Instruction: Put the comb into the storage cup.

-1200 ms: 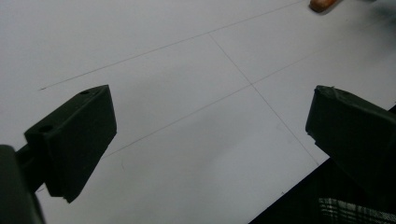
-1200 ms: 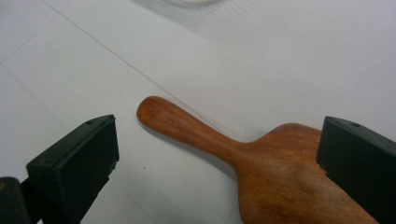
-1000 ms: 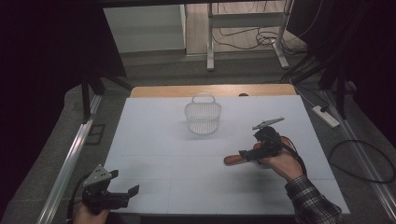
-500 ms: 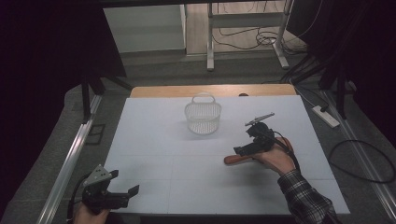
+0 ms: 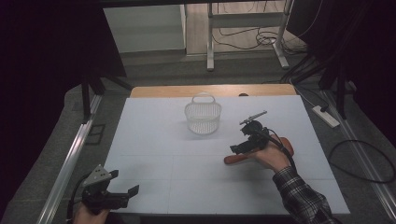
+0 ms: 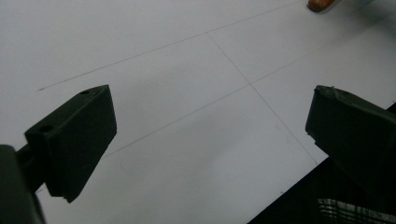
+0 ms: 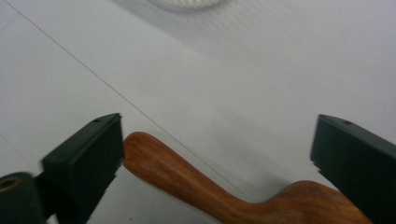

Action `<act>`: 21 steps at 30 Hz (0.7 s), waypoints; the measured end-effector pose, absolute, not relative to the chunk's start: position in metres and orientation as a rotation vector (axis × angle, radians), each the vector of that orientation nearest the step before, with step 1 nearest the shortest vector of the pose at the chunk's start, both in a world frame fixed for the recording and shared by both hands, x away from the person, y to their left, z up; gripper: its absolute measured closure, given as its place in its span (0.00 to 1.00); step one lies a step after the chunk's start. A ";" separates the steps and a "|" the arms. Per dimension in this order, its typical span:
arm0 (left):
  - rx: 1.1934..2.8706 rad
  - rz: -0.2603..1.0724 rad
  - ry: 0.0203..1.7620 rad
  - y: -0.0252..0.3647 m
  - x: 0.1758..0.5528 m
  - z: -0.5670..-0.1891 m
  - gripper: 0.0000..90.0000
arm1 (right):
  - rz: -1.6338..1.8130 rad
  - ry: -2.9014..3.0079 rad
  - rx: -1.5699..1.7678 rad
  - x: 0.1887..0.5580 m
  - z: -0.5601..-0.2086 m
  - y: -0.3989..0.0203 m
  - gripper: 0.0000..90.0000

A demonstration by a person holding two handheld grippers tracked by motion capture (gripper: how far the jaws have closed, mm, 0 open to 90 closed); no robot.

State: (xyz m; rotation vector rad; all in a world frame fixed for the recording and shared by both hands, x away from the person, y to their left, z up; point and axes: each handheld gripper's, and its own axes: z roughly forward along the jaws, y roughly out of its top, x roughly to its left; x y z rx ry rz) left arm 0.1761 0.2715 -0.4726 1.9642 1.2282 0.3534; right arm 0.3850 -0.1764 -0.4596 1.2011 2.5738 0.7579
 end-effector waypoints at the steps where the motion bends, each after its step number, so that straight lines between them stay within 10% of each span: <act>1: 1.962 0.355 1.227 0.272 0.176 -0.472 0.03 | 0.759 2.576 1.191 0.385 -0.460 -0.176 0.09; 21: 1.950 0.350 1.227 0.273 0.175 -0.473 0.03 | 0.770 2.672 1.089 0.393 -0.460 -0.172 0.99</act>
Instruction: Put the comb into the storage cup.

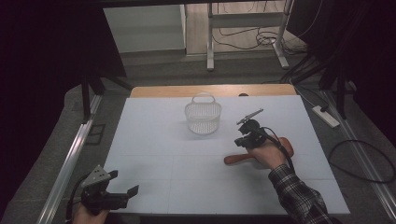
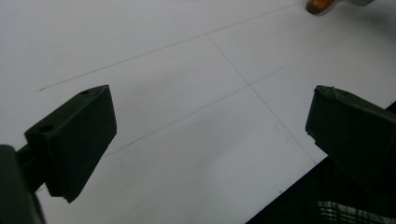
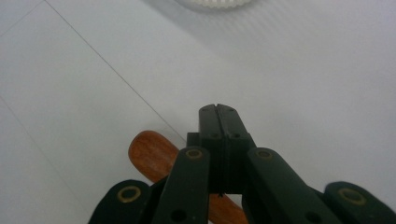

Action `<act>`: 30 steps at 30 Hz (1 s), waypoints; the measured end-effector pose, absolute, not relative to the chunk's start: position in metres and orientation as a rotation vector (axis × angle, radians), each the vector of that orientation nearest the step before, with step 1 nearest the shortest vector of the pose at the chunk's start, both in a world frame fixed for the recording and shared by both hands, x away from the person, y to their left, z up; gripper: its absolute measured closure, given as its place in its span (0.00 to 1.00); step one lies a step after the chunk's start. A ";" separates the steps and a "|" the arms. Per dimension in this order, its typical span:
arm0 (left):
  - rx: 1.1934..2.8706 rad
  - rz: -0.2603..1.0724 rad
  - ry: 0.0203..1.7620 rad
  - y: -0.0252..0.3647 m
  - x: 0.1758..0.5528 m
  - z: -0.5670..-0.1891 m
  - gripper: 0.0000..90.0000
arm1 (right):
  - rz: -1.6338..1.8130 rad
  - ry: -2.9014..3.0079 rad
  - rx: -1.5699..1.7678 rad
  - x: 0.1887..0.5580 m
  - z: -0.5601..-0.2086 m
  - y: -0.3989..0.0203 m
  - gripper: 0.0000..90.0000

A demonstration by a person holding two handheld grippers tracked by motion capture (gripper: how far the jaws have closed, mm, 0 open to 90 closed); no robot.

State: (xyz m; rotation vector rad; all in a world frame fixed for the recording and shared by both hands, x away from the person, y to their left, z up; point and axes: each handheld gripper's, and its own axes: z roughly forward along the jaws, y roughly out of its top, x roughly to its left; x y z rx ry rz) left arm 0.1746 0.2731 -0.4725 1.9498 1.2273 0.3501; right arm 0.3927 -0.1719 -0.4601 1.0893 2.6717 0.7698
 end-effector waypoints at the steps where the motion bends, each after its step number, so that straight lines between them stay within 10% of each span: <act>1: 1.948 0.349 1.229 0.273 0.175 -0.472 0.03 | 0.762 2.670 1.085 0.393 -0.460 -0.172 1.00; 30: 1.941 0.339 1.228 0.275 0.174 -0.473 0.03 | 0.614 2.713 1.069 0.390 -0.493 -0.163 1.00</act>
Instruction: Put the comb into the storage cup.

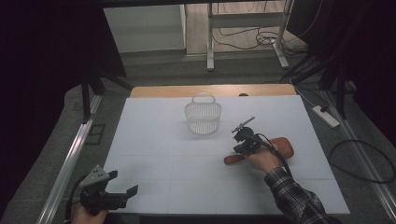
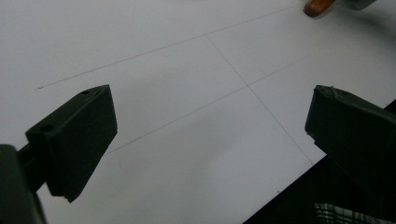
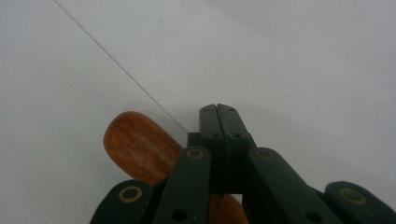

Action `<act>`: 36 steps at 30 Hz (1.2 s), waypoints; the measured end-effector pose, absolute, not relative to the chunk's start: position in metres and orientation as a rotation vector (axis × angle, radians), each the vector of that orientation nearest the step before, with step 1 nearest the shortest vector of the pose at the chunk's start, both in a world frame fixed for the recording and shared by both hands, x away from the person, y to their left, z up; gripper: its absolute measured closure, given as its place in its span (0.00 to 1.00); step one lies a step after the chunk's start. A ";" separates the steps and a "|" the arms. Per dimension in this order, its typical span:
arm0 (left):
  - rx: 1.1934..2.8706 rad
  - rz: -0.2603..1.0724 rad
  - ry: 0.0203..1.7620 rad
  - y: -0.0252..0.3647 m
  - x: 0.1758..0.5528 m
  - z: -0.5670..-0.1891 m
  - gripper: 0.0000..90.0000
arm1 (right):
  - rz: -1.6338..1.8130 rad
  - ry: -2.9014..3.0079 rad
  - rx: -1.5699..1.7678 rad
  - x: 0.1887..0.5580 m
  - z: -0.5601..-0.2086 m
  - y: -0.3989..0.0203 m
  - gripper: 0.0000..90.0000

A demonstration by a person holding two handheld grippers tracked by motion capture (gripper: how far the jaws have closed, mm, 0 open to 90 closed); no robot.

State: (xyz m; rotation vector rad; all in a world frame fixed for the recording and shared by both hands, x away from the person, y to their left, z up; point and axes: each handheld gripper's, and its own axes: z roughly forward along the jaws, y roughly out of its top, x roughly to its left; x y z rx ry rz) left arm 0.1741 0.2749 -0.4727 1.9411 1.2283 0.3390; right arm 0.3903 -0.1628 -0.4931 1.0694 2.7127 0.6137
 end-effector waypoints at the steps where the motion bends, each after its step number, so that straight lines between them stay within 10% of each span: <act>1: 1.941 0.339 1.228 0.275 0.174 -0.473 0.04 | 0.614 2.713 1.069 0.390 -0.493 -0.163 1.00; 36: 1.944 0.343 1.228 0.274 0.174 -0.472 0.04 | 0.599 2.799 1.079 0.351 -0.496 -0.187 1.00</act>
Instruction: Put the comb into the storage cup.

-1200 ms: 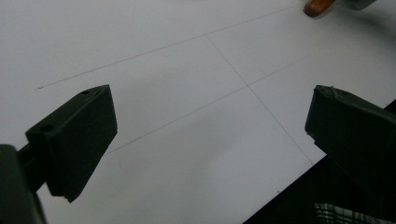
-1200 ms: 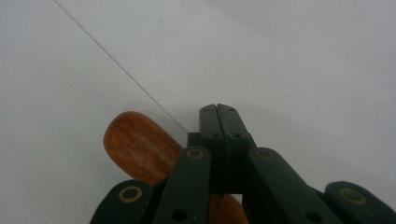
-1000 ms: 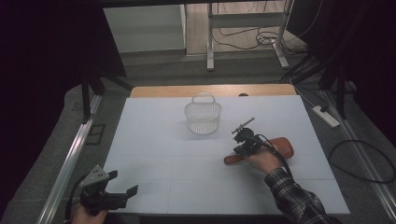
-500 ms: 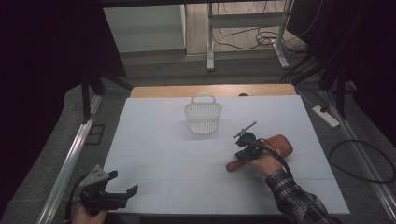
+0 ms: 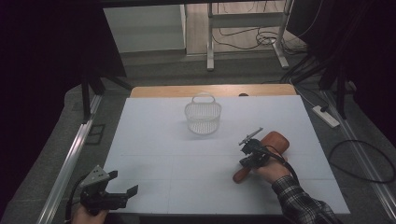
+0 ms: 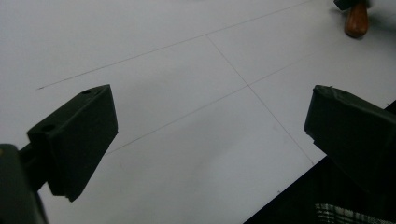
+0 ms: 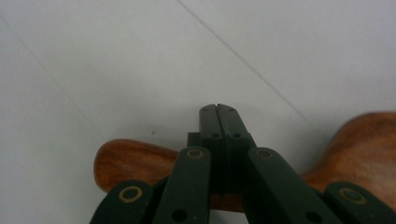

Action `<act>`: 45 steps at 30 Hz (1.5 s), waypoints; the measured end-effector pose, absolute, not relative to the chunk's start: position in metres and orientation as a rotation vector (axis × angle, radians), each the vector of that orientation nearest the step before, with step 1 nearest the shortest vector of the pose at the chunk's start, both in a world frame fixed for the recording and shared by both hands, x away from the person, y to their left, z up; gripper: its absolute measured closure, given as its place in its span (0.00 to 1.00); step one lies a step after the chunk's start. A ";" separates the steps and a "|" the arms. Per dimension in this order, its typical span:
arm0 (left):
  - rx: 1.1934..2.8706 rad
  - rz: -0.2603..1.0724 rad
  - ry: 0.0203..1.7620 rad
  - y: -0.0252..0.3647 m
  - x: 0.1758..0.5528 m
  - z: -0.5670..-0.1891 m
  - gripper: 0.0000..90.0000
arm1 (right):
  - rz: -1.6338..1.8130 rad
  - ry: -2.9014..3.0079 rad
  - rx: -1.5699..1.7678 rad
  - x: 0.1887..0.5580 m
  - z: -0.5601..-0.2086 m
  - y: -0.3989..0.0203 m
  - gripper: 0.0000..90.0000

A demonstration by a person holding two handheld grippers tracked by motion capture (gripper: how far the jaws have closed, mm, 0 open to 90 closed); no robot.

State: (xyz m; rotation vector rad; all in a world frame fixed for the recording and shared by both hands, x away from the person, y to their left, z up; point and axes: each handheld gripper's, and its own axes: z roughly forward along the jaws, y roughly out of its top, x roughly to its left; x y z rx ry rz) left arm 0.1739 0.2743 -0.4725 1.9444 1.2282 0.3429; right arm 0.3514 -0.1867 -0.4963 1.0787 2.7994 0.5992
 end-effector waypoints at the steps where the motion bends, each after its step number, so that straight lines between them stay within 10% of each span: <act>1: 1.945 0.343 1.228 0.274 0.174 -0.472 0.04 | 0.600 2.801 1.080 0.350 -0.496 -0.189 1.00; 45: 1.959 0.356 1.237 0.271 0.175 -0.472 0.04 | 0.605 2.698 1.243 0.319 -0.487 -0.282 1.00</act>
